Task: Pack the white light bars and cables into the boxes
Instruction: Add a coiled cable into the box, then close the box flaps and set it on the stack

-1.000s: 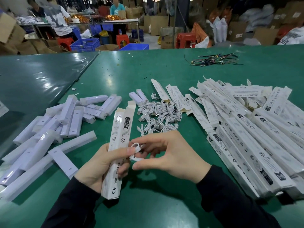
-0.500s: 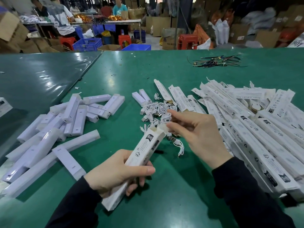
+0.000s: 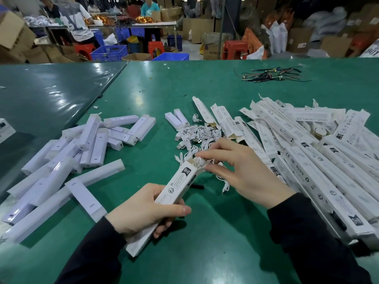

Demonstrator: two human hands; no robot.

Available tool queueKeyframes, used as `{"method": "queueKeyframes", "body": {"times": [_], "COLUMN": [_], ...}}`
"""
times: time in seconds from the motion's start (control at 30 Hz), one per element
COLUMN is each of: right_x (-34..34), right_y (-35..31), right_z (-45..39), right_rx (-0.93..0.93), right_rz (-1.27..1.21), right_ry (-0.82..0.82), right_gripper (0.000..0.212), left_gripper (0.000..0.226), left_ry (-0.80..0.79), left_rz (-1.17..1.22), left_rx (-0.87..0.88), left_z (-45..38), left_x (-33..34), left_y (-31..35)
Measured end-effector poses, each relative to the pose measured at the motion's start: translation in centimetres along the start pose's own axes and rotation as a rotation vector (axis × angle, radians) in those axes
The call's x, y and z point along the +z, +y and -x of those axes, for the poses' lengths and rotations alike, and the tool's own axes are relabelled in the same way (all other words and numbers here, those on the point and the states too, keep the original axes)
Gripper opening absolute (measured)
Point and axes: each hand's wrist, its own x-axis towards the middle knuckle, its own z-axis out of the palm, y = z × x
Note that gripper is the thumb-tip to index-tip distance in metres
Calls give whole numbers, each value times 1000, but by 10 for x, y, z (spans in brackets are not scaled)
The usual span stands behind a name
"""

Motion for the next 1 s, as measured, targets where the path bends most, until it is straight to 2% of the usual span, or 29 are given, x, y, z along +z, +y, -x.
{"method": "queueKeyframes", "body": {"times": [0.07, 0.27, 0.43, 0.53, 0.6, 0.7, 0.9, 1.0], "right_x": [0, 5, 11, 12, 10, 9, 6, 13], "right_y": [-1, -5, -8, -5, -5, -6, -5, -10], "right_z": [-1, -2, -3, -5, -5, -2, -2, -2], "right_rx": [4, 66, 289, 388, 395, 384, 519, 511], "right_rz": [-38, -174, -469, -561, -559, -545, -744, -686], "right_ry": [6, 92, 145, 138, 99, 56, 123, 82], "right_gripper": [22, 16, 22, 13, 3, 13, 9, 10], "left_gripper": [22, 26, 27, 28, 27, 31, 22, 26], "left_ry": [-15, -37, -48, -48, -48, -53, -20, -14], "left_rz": [-23, -57, -65, -70, -75, -74, -43, -59], "left_rx": [6, 4, 23, 25, 30, 33, 62, 56], "left_z": [-1, -2, -2, -3, -3, -2, -2, -2], "left_x": [0, 3, 4, 4, 4, 5, 4, 5], "left_y": [-1, -1, -2, -3, -3, -3, -1, -2]}}
